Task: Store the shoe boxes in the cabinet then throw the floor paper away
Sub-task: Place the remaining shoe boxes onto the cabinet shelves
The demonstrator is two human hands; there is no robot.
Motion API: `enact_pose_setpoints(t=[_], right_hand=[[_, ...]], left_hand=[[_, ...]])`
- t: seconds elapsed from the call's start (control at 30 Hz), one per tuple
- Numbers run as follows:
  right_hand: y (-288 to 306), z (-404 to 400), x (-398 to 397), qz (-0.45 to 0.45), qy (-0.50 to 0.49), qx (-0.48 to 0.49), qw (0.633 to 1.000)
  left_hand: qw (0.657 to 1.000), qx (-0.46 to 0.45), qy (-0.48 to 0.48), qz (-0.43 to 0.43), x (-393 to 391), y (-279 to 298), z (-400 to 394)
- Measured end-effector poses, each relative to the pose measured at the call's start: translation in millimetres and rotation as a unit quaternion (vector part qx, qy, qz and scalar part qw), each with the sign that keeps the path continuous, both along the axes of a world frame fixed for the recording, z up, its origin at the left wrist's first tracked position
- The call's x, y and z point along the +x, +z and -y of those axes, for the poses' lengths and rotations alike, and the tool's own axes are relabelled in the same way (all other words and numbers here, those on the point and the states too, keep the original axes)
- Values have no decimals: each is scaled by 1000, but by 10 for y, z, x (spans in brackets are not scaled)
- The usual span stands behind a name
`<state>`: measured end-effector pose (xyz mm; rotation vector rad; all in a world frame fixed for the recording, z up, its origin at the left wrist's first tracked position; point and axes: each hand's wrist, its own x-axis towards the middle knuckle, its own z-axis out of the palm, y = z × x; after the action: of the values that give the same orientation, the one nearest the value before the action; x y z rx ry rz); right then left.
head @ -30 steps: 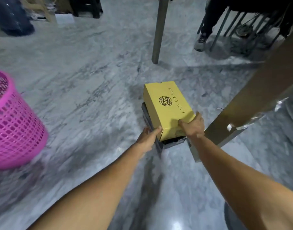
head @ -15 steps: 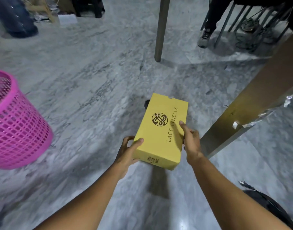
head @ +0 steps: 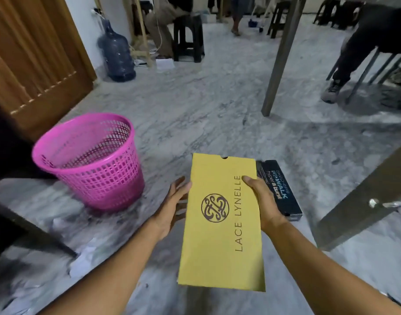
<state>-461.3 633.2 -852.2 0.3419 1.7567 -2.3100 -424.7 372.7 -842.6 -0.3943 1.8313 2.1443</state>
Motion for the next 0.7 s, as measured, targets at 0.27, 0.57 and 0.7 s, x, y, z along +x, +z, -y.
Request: enact_pose_setpoints(t=[0.27,0.57,0.7], right_hand=[[1310,1350,328,-155,181,-57,969],[2321,2883,1005,-265,331,-98,900],[2618,3411,1346,-303,392,-103,862]], left_hand=[[949,2,225,-221,628,1137,964],[883,-47,353,-306,1987,2149,2149],[852,-79,406,-321,2546,2507,2591]])
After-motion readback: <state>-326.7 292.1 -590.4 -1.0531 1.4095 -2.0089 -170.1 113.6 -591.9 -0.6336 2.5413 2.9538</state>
